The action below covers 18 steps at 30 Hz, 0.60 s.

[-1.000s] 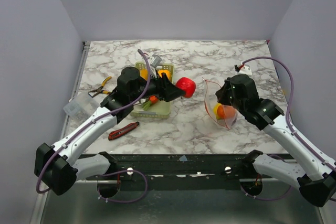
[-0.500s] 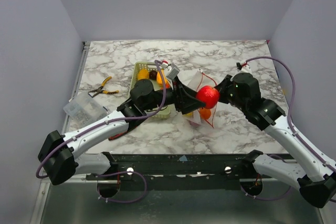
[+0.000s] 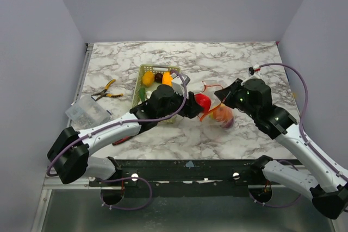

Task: Place the food in the zip-top bag and seal the zipper
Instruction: Place the fake fruit in the zipper food storage bag.

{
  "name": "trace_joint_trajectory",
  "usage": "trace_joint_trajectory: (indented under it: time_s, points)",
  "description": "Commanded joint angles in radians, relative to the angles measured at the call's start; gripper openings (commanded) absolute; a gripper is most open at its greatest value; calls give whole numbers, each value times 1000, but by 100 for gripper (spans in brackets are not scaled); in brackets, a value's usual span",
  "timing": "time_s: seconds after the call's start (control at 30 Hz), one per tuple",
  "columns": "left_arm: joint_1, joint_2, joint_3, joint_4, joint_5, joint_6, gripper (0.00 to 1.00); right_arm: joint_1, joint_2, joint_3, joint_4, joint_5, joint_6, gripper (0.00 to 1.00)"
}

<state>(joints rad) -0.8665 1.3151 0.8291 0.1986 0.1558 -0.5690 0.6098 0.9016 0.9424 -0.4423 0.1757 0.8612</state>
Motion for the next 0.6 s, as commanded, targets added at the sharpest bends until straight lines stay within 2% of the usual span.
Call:
trace_joint_trajectory:
  time_s: [0.0, 0.23, 0.4, 0.47, 0.57]
  points:
    - [-8, 3, 134, -176, -78, 66, 2, 7, 24, 0, 48, -43, 2, 0]
    - [-6, 91, 348, -369, 36, 50, 17, 6, 50, 12, 58, -68, -5, 1]
    - [9, 224, 521, -596, -16, -28, 19, 7, 54, 29, 69, -76, -2, 1]
    - [31, 256, 533, -598, -10, -72, 20, 7, 54, 30, 78, -85, 2, 1]
    - [60, 292, 538, -570, 31, -129, 28, 6, 58, 27, 86, -96, 6, 1]
